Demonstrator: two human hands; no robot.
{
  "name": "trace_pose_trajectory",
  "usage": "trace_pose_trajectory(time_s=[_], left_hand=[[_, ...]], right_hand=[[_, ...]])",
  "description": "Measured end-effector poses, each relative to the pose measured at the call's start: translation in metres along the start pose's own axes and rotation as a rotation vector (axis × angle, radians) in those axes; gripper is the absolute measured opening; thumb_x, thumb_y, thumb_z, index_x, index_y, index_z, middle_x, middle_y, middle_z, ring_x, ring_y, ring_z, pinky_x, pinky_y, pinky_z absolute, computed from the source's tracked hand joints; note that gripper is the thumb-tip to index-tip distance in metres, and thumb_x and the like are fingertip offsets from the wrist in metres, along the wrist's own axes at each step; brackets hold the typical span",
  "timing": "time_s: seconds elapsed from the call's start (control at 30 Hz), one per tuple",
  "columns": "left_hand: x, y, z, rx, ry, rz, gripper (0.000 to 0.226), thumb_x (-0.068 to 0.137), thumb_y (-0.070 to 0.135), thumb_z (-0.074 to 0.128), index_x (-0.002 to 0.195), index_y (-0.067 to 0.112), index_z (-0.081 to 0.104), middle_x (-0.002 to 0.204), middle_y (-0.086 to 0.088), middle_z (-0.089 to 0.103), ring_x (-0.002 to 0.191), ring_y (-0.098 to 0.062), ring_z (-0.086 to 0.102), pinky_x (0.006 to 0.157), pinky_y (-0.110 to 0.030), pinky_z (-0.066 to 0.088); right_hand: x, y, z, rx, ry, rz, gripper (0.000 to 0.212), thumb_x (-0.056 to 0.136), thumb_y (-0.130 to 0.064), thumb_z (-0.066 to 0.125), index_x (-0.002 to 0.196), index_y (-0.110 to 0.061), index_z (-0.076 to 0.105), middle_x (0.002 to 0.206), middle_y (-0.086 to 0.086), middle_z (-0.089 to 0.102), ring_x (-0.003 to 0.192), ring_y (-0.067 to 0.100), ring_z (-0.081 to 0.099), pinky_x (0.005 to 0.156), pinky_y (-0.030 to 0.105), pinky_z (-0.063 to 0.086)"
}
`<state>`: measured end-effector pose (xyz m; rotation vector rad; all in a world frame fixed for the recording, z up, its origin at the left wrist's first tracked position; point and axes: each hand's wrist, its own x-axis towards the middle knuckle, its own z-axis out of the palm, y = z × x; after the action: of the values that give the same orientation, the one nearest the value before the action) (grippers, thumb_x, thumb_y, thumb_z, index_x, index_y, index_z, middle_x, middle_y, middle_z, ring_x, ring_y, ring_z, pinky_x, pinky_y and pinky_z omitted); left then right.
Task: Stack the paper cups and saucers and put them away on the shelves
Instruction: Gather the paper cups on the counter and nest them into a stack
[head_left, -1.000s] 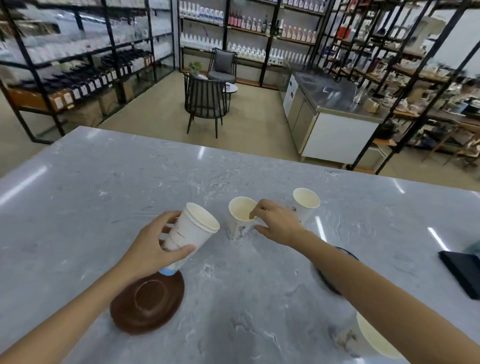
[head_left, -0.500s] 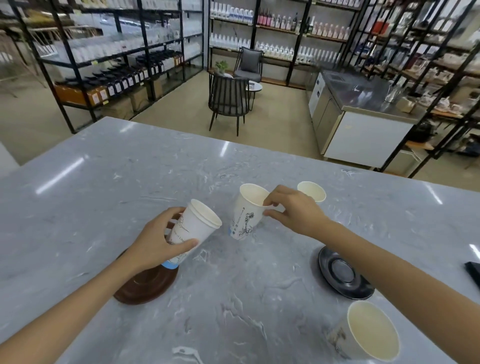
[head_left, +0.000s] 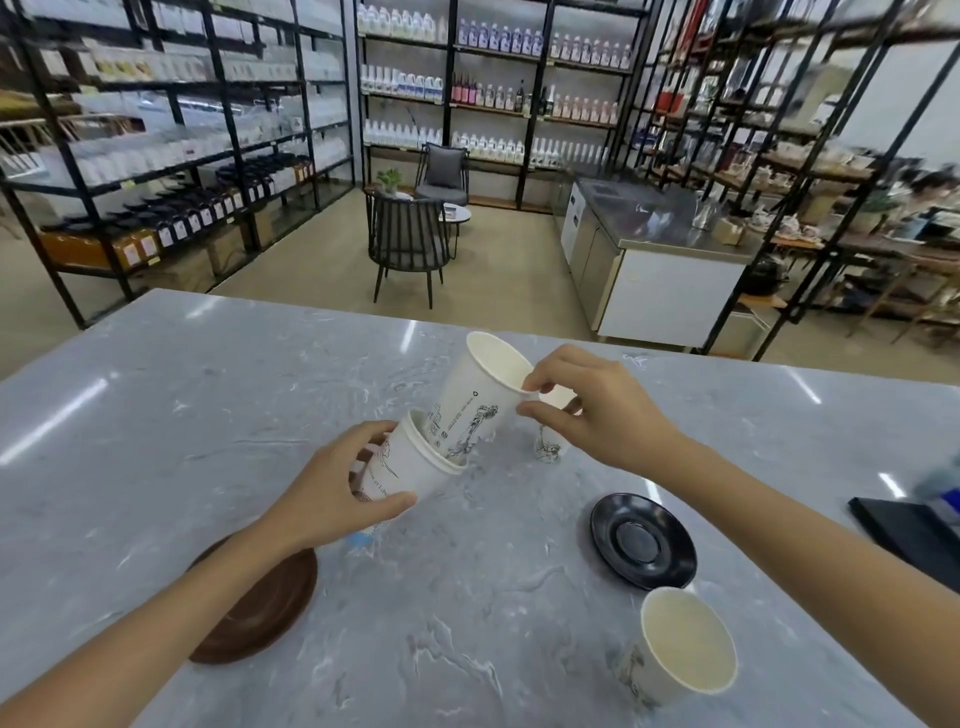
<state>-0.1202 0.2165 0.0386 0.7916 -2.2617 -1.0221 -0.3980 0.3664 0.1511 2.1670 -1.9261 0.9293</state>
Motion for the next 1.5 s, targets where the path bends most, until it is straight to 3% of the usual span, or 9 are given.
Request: trace_pose_trajectory(time_s=[0.23,0.47,0.77,0.87,0.97,1.1,1.23,1.4,1.5], left_hand=[[0.010,0.024,0.010,-0.055,-0.005,0.077,0.073,0.069,0.045,0.090,0.133,0.042,0.054,0.122,0.022,0.063,0.110,0.004,0.059,0.075,-0.010,0.054],[0.021,0.049,0.017,-0.111,-0.013,0.106,0.069,0.066,0.059,0.082,0.124,0.060,0.044,0.126,0.026,0.059,0.113,0.008,0.057,0.074,-0.015,0.055],[0.027,0.054,0.024,-0.108,-0.023,0.086,0.071,0.066,0.056,0.084,0.125,0.057,0.044,0.126,0.028,0.058,0.113,0.011,0.056,0.070,-0.012,0.056],[0.029,0.049,0.026,-0.108,-0.014,0.071,0.069,0.071,0.048,0.087,0.124,0.059,0.044,0.126,0.027,0.059,0.111,0.010,0.057,0.070,-0.014,0.056],[0.031,0.043,0.025,-0.116,-0.001,0.051,0.069,0.068,0.055,0.084,0.124,0.060,0.044,0.126,0.027,0.059,0.111,0.008,0.059,0.074,-0.018,0.056],[0.031,0.036,0.021,-0.134,0.021,0.015,0.070,0.061,0.066,0.080,0.122,0.061,0.045,0.123,0.030,0.058,0.109,0.003,0.062,0.069,-0.016,0.057],[0.034,0.025,0.022,-0.128,0.036,-0.042,0.074,0.063,0.060,0.080,0.128,0.049,0.046,0.122,0.024,0.059,0.105,-0.005,0.064,0.070,-0.017,0.055],[0.036,0.007,0.028,-0.105,0.031,-0.098,0.079,0.066,0.056,0.084,0.135,0.039,0.049,0.123,0.022,0.061,0.104,-0.006,0.065,0.068,-0.017,0.055],[0.038,0.001,0.032,-0.100,0.026,-0.105,0.084,0.060,0.066,0.081,0.133,0.043,0.048,0.122,0.025,0.060,0.104,-0.005,0.065,0.065,-0.016,0.055]], right_hand=[[-0.022,0.000,0.003,0.037,-0.013,-0.008,0.019,0.093,-0.027,0.073,0.110,-0.018,0.071,0.108,-0.001,0.069,0.084,0.024,0.071,0.067,0.037,0.060],[-0.040,0.005,0.012,0.084,-0.035,0.010,0.029,0.095,-0.033,0.068,0.123,-0.027,0.067,0.122,-0.010,0.072,0.088,0.019,0.074,0.071,0.035,0.063],[-0.044,0.012,0.029,0.130,0.049,0.027,0.025,0.094,-0.025,0.071,0.118,-0.018,0.071,0.117,-0.004,0.074,0.098,0.012,0.070,0.072,0.025,0.062],[-0.040,0.017,0.030,0.126,0.034,0.009,0.026,0.095,-0.028,0.070,0.119,-0.020,0.070,0.118,-0.005,0.073,0.098,0.012,0.070,0.071,0.025,0.062],[-0.032,0.033,0.025,0.044,-0.028,-0.016,0.029,0.096,-0.035,0.066,0.123,-0.024,0.066,0.120,-0.007,0.070,0.096,0.011,0.069,0.071,0.027,0.062],[-0.012,0.080,0.013,-0.093,-0.016,0.140,0.026,0.096,-0.026,0.068,0.120,-0.020,0.066,0.122,-0.002,0.067,0.094,0.013,0.069,0.077,0.041,0.059],[-0.008,0.129,0.021,-0.219,-0.173,0.335,0.033,0.095,-0.030,0.068,0.127,-0.025,0.061,0.131,0.000,0.060,0.097,0.014,0.067,0.083,0.041,0.057],[-0.015,0.166,0.050,-0.313,-0.433,0.456,0.056,0.092,-0.036,0.070,0.142,-0.029,0.047,0.149,0.003,0.042,0.119,0.027,0.060,0.094,0.046,0.055],[-0.017,0.177,0.066,-0.384,-0.470,0.468,0.050,0.094,-0.034,0.068,0.140,-0.025,0.051,0.147,0.004,0.045,0.125,0.030,0.057,0.096,0.046,0.053]])
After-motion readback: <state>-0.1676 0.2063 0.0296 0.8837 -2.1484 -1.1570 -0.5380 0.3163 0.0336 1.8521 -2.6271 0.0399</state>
